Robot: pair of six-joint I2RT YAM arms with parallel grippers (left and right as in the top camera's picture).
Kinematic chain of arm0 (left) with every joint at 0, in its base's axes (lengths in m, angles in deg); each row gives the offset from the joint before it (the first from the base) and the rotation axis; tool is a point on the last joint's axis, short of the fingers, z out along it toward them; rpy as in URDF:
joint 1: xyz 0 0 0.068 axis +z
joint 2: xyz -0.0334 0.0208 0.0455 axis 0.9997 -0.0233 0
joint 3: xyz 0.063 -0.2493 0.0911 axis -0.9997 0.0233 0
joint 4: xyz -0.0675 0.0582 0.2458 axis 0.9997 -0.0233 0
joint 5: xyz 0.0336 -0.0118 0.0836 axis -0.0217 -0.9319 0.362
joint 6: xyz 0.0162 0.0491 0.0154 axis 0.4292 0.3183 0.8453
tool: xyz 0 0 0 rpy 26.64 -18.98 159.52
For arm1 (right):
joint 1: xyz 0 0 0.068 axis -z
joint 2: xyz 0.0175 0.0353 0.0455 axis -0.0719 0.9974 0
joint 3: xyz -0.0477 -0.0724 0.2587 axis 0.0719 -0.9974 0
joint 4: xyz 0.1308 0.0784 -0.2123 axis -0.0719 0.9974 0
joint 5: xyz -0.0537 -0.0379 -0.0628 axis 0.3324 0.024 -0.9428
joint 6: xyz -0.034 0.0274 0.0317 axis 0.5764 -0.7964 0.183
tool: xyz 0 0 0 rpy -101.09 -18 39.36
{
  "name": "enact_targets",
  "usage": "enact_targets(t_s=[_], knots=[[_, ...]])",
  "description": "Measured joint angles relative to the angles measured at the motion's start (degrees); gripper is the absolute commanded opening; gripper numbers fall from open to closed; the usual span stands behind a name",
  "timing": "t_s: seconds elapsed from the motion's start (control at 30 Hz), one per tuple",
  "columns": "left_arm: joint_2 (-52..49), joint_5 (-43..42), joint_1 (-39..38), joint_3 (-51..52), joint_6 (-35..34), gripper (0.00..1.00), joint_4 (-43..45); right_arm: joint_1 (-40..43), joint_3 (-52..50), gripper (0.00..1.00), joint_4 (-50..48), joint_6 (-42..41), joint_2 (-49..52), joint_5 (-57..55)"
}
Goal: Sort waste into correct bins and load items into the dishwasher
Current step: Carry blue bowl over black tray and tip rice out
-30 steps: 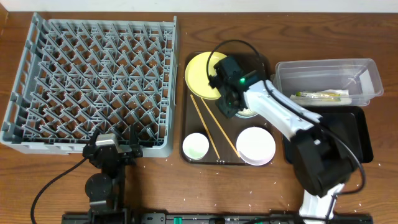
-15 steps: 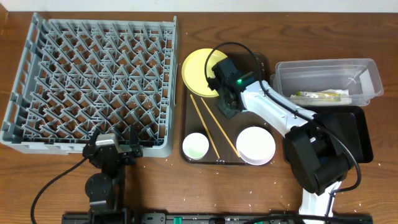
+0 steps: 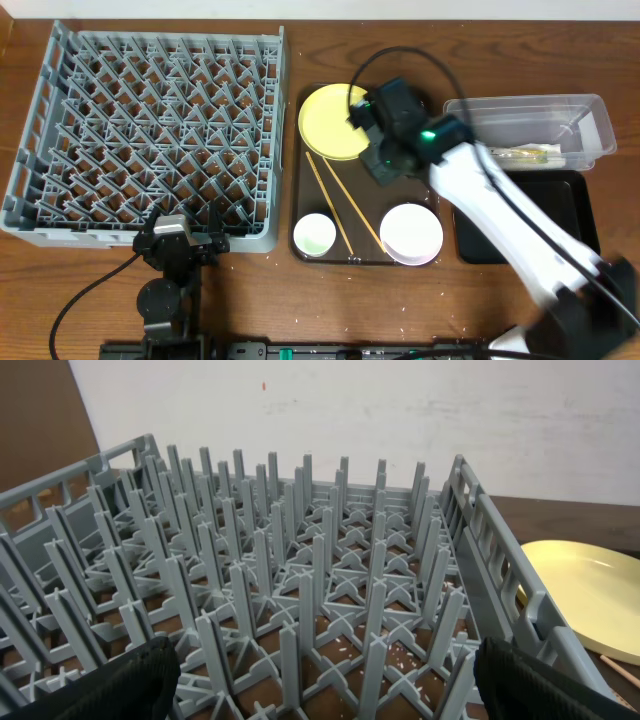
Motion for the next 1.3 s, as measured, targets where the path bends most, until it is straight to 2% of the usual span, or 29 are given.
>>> enact_targets(t_s=[0.2,0.47,0.7,1.3], knots=[[0.00,0.00,0.00,0.00,0.00,0.94,0.00,5.35,0.90,0.02,7.48,-4.98,-11.39,2.14],[0.00,0.00,0.00,0.00,0.00,0.94,0.00,24.57,-2.67,0.01,12.87,-9.97,-20.41,11.39],[0.00,-0.02,0.00,0.00,0.00,0.94,0.00,39.58,-13.22,0.01,9.86,-10.16,-21.44,25.86],[0.00,0.00,0.00,0.00,0.00,0.94,0.00,71.71,-35.41,0.01,-1.01,-2.78,-19.30,61.55]])
